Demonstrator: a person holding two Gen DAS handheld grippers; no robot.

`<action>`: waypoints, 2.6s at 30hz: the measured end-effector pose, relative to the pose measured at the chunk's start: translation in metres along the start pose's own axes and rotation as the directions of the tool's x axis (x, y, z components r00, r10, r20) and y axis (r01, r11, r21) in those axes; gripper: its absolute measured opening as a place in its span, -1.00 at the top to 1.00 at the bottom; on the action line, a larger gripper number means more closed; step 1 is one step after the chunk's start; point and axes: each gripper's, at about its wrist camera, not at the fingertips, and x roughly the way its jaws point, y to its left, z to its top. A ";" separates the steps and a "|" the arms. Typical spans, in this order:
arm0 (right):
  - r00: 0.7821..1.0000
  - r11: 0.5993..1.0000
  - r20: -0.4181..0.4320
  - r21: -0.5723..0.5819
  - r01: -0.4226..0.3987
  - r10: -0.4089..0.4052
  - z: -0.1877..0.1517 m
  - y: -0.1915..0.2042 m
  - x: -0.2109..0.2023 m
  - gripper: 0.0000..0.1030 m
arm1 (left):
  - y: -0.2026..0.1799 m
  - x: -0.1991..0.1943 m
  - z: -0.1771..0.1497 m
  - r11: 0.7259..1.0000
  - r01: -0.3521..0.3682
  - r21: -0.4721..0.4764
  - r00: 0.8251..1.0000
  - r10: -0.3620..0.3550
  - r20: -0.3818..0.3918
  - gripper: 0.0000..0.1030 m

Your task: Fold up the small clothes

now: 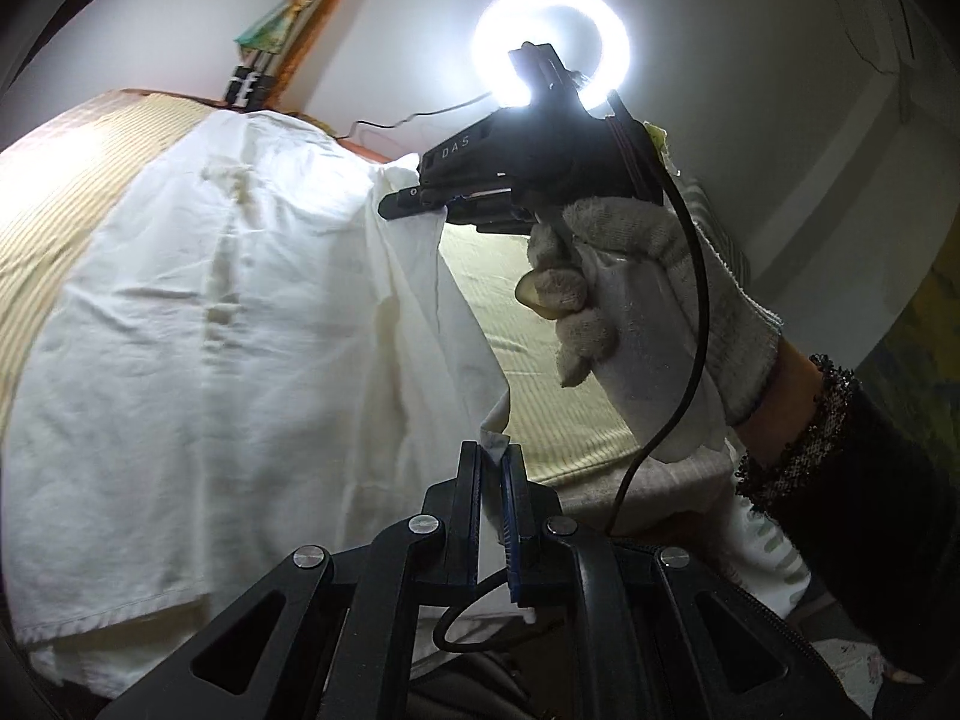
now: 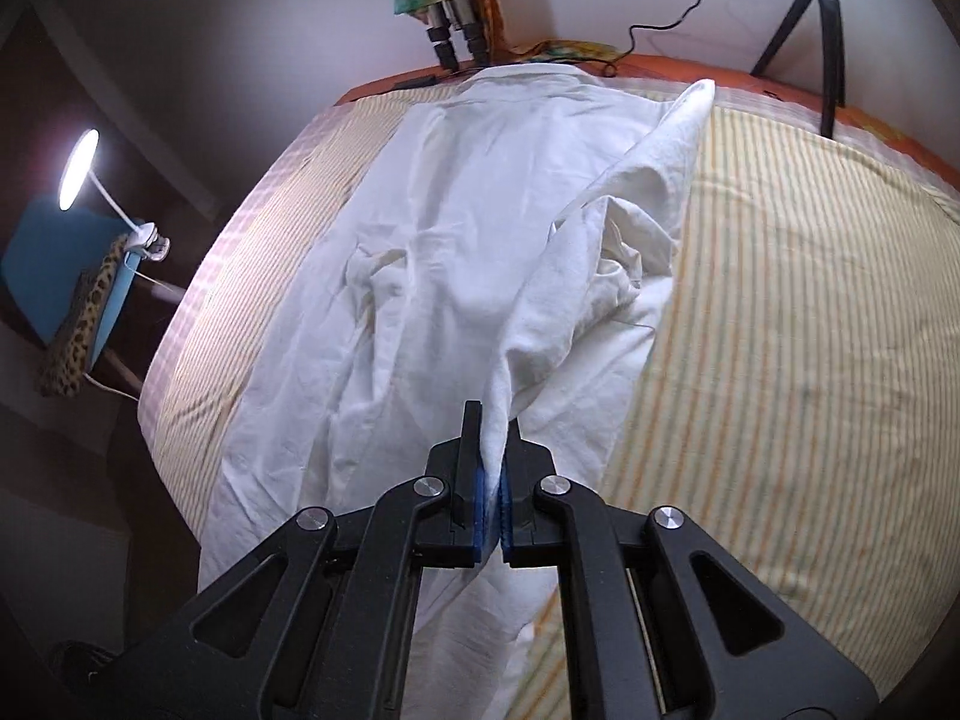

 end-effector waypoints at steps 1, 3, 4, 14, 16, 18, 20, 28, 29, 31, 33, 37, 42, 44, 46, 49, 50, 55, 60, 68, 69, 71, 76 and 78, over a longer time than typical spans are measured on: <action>1.000 1.000 -0.008 -0.012 -0.003 0.003 0.002 0.006 0.006 0.91 | 0.003 -0.003 -0.002 1.000 -0.006 -0.006 1.000 0.006 0.002 0.95; 1.000 0.999 -0.022 -0.032 -0.003 0.003 0.005 0.018 0.019 0.91 | 0.008 -0.009 -0.006 1.000 -0.014 -0.024 1.000 0.014 -0.002 1.00; 1.000 0.999 -0.030 -0.037 -0.003 0.002 0.007 0.021 0.026 0.91 | 0.012 -0.011 -0.007 0.999 -0.021 -0.032 1.000 0.021 -0.004 1.00; 0.993 0.997 -0.110 -0.068 -0.037 0.029 0.008 0.037 0.075 0.83 | 0.031 -0.028 -0.020 0.995 -0.075 -0.071 0.997 0.074 -0.020 1.00; 0.993 0.997 -0.103 -0.038 -0.069 0.065 0.008 0.032 0.069 0.80 | 0.034 -0.029 -0.019 0.994 -0.080 -0.069 0.997 0.078 -0.025 1.00; 0.989 0.992 -0.083 -0.014 -0.126 0.124 0.007 0.025 0.053 0.73 | 0.033 -0.033 -0.019 0.995 -0.080 -0.054 0.996 0.079 -0.035 1.00; 0.985 0.986 -0.045 -0.006 -0.165 0.165 0.003 0.019 0.027 0.65 | 0.034 -0.039 -0.019 0.995 -0.090 -0.031 0.995 0.089 -0.034 0.93; 0.979 0.971 0.053 0.131 -0.202 0.196 -0.082 -0.012 -0.063 0.19 | 0.040 -0.074 -0.017 0.991 -0.135 0.006 0.991 0.135 -0.007 0.52; 0.979 0.967 0.044 0.154 -0.203 0.199 -0.096 -0.013 -0.064 0.19 | 0.043 -0.078 -0.016 0.988 -0.153 0.013 0.988 0.153 -0.001 0.43; 0.977 0.959 0.015 0.192 -0.210 0.211 -0.126 -0.012 -0.065 0.19 | 0.050 -0.087 -0.016 0.981 -0.195 0.019 0.981 0.195 0.016 0.35; 0.979 0.959 -0.003 0.198 -0.201 0.206 -0.147 -0.008 -0.064 0.19 | 0.060 -0.091 -0.012 0.968 -0.249 0.019 0.968 0.248 0.029 0.23; 0.979 0.967 -0.046 0.174 -0.188 0.199 -0.169 0.016 -0.059 0.18 | 0.094 -0.101 -0.014 0.947 -0.316 -0.056 0.948 0.317 0.010 -0.07; 0.984 0.987 -0.115 0.102 -0.125 0.137 -0.179 0.037 -0.048 0.18 | 0.139 -0.100 -0.020 0.930 -0.286 -0.229 0.958 0.279 -0.063 -0.12; 0.981 0.985 -0.129 0.116 -0.127 0.142 -0.181 0.036 -0.043 0.18 | 0.151 -0.097 -0.024 0.927 -0.228 -0.298 0.974 0.214 -0.081 -0.12; 0.981 0.984 -0.139 0.136 -0.118 0.137 -0.184 0.033 -0.042 0.18 | 0.160 -0.093 -0.027 0.915 -0.196 -0.354 0.981 0.177 -0.086 -0.12; 0.980 0.983 -0.141 0.140 -0.120 0.140 -0.188 0.032 -0.041 0.19 | 0.166 -0.089 -0.030 0.906 -0.134 -0.400 0.991 0.113 -0.075 0.30; 0.980 0.983 -0.141 0.133 -0.124 0.143 -0.189 0.033 -0.041 0.19 | 0.166 -0.088 -0.029 0.908 -0.130 -0.399 0.991 0.108 -0.079 0.48; 0.977 0.978 -0.125 0.142 -0.156 0.174 -0.189 0.031 -0.041 0.80 | 0.152 -0.090 -0.018 0.934 -0.145 -0.326 0.989 0.134 -0.056 0.85; 0.963 0.943 -0.038 0.215 -0.253 0.267 -0.195 0.009 -0.068 0.87 | 0.146 -0.104 -0.012 0.937 -0.144 -0.319 0.989 0.145 -0.018 0.87; 0.961 0.934 -0.068 0.265 -0.240 0.267 -0.211 -0.003 -0.041 0.87 | 0.150 -0.093 -0.019 0.935 -0.184 -0.303 0.983 0.169 -0.075 0.87; 0.960 0.932 -0.064 0.267 -0.247 0.273 -0.211 -0.003 -0.042 0.87 | 0.148 -0.093 -0.020 0.937 -0.184 -0.297 0.983 0.169 -0.073 0.87; 0.958 0.933 -0.057 0.248 -0.260 0.282 -0.211 -0.003 -0.046 0.87 | 0.144 -0.096 -0.016 0.944 -0.185 -0.275 0.982 0.173 -0.069 0.87; 0.944 0.917 -0.040 0.255 -0.307 0.328 -0.210 -0.007 -0.050 0.44 | 0.139 -0.095 -0.008 0.958 -0.171 -0.232 0.984 0.154 -0.088 0.41; 0.940 0.906 -0.019 0.275 -0.322 0.340 -0.211 -0.011 -0.051 0.13 | 0.142 -0.096 -0.006 0.955 -0.150 -0.254 0.987 0.131 -0.088 0.14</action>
